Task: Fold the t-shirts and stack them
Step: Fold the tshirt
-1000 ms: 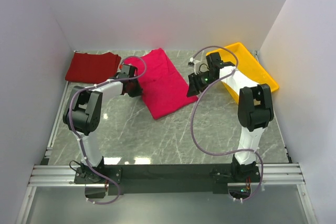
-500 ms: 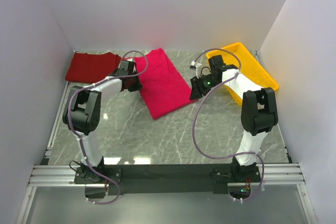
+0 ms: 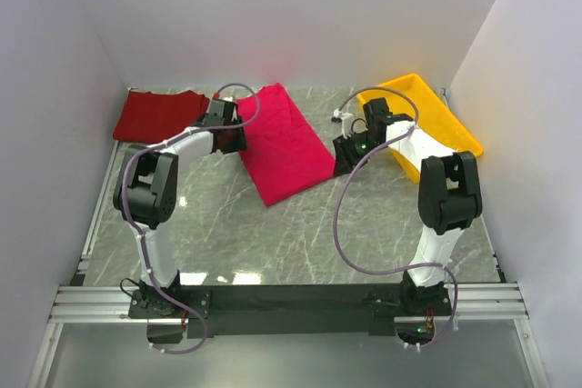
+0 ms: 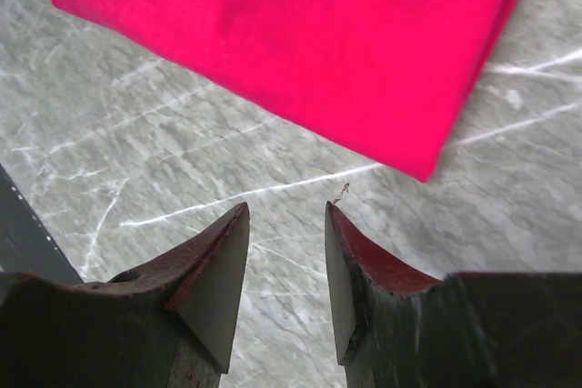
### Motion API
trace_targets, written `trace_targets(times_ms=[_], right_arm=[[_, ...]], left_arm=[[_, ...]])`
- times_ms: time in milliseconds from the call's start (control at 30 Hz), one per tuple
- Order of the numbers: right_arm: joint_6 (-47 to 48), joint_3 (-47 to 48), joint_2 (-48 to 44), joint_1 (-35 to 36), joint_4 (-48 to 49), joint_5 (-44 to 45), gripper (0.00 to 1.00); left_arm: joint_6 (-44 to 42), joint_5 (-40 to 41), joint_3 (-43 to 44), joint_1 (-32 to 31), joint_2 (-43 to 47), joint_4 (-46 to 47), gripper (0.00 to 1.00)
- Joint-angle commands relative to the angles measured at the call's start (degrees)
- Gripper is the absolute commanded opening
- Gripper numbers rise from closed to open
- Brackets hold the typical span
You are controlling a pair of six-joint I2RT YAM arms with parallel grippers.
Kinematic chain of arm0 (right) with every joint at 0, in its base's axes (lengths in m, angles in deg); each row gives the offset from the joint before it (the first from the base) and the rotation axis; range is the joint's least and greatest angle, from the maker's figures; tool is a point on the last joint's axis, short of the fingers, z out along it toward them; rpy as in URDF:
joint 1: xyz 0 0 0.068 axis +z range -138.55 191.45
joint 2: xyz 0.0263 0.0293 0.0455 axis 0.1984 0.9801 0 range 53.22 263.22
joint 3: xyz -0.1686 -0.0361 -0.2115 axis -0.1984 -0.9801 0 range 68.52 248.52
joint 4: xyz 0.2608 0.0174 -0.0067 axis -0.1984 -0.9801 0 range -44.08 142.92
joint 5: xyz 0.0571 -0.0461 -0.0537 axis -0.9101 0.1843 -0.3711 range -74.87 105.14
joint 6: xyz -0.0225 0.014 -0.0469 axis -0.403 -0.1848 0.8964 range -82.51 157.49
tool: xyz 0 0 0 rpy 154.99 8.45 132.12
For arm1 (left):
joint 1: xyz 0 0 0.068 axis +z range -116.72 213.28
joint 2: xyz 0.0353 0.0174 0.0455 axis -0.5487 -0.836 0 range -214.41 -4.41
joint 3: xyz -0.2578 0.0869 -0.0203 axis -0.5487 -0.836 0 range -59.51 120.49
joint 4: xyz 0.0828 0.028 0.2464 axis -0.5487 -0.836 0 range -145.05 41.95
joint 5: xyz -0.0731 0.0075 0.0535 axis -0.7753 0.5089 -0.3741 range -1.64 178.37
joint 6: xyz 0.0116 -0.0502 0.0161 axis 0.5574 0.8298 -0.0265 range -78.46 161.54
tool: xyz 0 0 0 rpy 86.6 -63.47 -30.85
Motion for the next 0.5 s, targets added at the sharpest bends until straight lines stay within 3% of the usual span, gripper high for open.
trace_targets(times_ms=[0,67,200,233,267,367,467], right_arm=[[1.63,2.66,-0.06,-1.03,-0.71,1.19,0.46],[2.07,3.19,-0.24,-1.29,-1.06,1.37,0.46],[2.42,3.98,0.11,-1.81,-0.8,1.98,0.47],[2.16,4.24,0.46,-2.08,-0.62,1.63,0.48],[1.64,4.77,2.03,-2.34,-1.05,1.28,0.49],[-1.61,8.37,6.68,-3.4,-3.17,-1.44,0.56],[-7.93,7.5,7.32,-3.93,1.13,-1.45,0.63]], left_arm=[[0.07,4.15,3.44,0.54,-0.88,-2.92,0.43],[0.42,6.08,3.79,0.71,-0.71,-3.55,0.54],[0.42,9.6,3.27,1.77,2.62,-3.64,0.64],[0.51,10.04,2.75,1.94,4.89,-3.46,0.74],[0.68,10.05,2.22,2.29,6.31,-3.37,0.77],[2.43,7.42,-2.34,2.65,13.16,-1.88,0.78],[5.68,1.99,-10.16,2.65,21.24,0.31,0.78]])
